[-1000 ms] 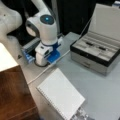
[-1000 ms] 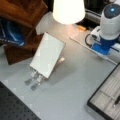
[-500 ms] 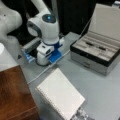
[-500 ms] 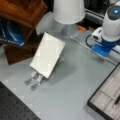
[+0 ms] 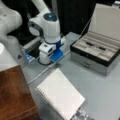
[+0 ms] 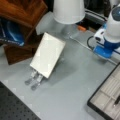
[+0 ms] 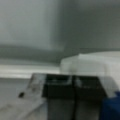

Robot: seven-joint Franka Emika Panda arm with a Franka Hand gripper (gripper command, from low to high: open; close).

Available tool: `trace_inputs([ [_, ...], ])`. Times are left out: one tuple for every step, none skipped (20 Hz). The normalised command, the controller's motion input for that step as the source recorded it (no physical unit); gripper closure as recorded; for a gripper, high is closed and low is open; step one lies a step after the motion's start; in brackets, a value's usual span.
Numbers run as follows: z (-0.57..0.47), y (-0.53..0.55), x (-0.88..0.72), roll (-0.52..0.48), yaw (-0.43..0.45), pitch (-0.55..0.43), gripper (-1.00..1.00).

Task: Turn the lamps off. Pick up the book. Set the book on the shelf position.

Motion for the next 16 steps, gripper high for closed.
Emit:
trace_inputs([
  [-0.36, -0.16, -0.56, -0.050, 0.010, -0.211, 1.00],
  [-0.34, -0.17, -0.56, -0.048, 0.009, -0.202, 1.00],
  [-0.29, -0.17, -0.57, -0.052, 0.008, -0.188, 1.00],
  [-0.23, -0.17, -0.58, -0.057, 0.006, -0.156, 1.00],
  [-0.20, -0.18, -0.58, -0.058, 0.005, -0.148, 1.00],
  [-0.14, -0.19, -0.58, -0.060, 0.003, -0.132, 1.00],
  [-0.08, -0.19, -0.57, -0.061, 0.000, -0.119, 1.00],
  [-0.01, -0.19, -0.53, -0.057, -0.006, -0.101, 1.00],
  [0.06, -0.19, -0.50, -0.051, -0.010, -0.095, 1.00],
  [0.09, -0.18, -0.44, -0.045, -0.010, -0.111, 1.00],
  [0.12, -0.16, -0.39, -0.046, -0.016, -0.101, 1.00],
  [0.16, -0.15, -0.35, -0.043, -0.018, -0.101, 1.00],
  [0.17, -0.14, -0.31, -0.036, -0.017, -0.106, 1.00],
  [0.18, -0.14, -0.27, -0.029, -0.017, -0.106, 1.00],
  [0.15, -0.13, -0.22, -0.024, -0.014, -0.097, 1.00],
  [0.16, -0.13, -0.17, -0.018, -0.011, -0.088, 1.00],
])
